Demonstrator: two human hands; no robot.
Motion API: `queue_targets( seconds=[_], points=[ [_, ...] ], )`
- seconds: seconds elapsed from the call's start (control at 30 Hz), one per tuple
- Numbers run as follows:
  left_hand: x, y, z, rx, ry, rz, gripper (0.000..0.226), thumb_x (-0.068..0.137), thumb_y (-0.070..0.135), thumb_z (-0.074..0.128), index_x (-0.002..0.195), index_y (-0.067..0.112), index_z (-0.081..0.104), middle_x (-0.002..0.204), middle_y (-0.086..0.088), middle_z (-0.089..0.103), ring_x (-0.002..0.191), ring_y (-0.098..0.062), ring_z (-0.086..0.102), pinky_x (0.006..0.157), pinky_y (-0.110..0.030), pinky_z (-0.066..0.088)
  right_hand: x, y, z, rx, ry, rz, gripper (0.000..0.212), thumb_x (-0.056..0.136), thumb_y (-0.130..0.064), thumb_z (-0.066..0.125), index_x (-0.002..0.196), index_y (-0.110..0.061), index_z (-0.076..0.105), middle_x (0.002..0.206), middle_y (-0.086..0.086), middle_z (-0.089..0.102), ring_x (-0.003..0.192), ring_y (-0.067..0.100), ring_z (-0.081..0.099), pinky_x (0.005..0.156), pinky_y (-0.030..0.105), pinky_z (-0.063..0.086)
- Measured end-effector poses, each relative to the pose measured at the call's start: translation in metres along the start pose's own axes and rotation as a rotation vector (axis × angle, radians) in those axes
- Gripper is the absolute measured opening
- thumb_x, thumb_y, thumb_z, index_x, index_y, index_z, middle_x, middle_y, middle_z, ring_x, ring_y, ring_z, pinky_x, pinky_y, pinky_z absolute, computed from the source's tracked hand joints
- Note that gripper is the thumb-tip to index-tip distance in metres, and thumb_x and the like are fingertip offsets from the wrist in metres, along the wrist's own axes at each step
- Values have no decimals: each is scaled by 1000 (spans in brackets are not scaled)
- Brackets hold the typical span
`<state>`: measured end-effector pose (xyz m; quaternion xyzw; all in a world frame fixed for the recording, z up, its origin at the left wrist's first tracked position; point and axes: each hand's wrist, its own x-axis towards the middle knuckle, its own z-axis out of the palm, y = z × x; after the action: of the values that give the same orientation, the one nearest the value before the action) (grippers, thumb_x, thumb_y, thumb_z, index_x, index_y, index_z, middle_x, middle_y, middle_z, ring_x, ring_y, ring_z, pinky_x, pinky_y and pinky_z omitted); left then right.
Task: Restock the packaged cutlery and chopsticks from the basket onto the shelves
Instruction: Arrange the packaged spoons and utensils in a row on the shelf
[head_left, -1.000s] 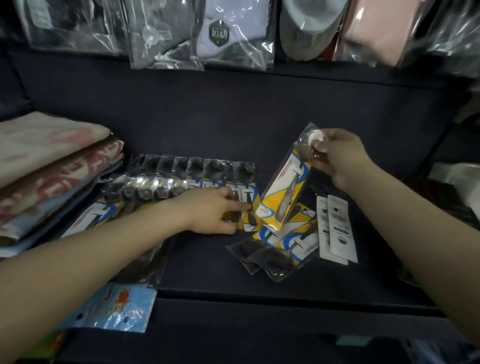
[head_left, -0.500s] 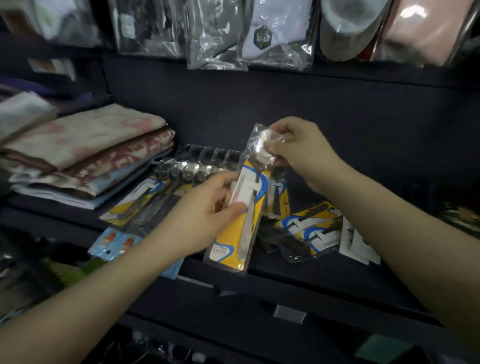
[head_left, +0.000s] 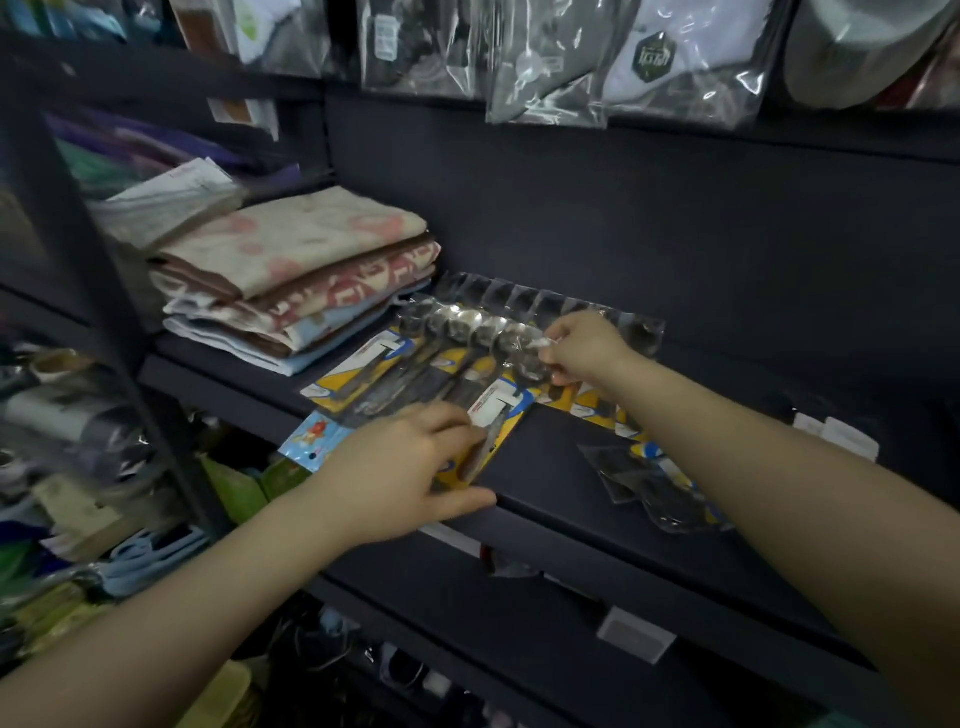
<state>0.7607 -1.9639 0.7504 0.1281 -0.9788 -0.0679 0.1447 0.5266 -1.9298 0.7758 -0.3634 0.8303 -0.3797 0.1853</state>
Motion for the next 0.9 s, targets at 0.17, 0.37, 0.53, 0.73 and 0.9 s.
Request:
queue_targets(
  seconds=[0.17,0.37,0.53,0.73,0.9],
  points=[
    [2,-12,1,85,1,130,69,76,70,34,122,24,56,112,2,60,98,-19,60,74,-33,55,-2,-1,0,-216,74,-183,25,84,-6,60,109,-6,59,99,10,62,68,19,58,61,28,47],
    [4,-18,4,91,15,246,60,79,70,35,117,30,59,98,2,61,82,-19,60,64,-28,54,-5,0,-2,-429,69,-289,26,82,-17,65,107,-12,59,107,8,64,93,22,58,76,31,45],
    [13,-22,-4,33,-44,263,73,76,78,18,127,35,49,107,8,56,92,-15,54,74,-31,50,-11,7,-30,-458,-6,-344,35,90,-26,58,123,-15,57,122,6,61,111,21,57,89,30,44],
    [78,0,-15,79,-72,332,58,88,56,35,138,26,35,138,4,42,124,-16,42,97,-35,43,-36,40,-99,-630,-426,-92,82,74,-43,72,143,-35,28,135,-17,36,126,7,38,102,21,30],
    [133,26,9,342,-311,470,57,92,50,32,143,26,24,155,3,18,136,-21,30,101,-42,41,-42,59,-94,-684,-446,-131,98,71,-51,71,148,-35,11,158,-15,3,145,6,8,116,23,9]
  ],
)
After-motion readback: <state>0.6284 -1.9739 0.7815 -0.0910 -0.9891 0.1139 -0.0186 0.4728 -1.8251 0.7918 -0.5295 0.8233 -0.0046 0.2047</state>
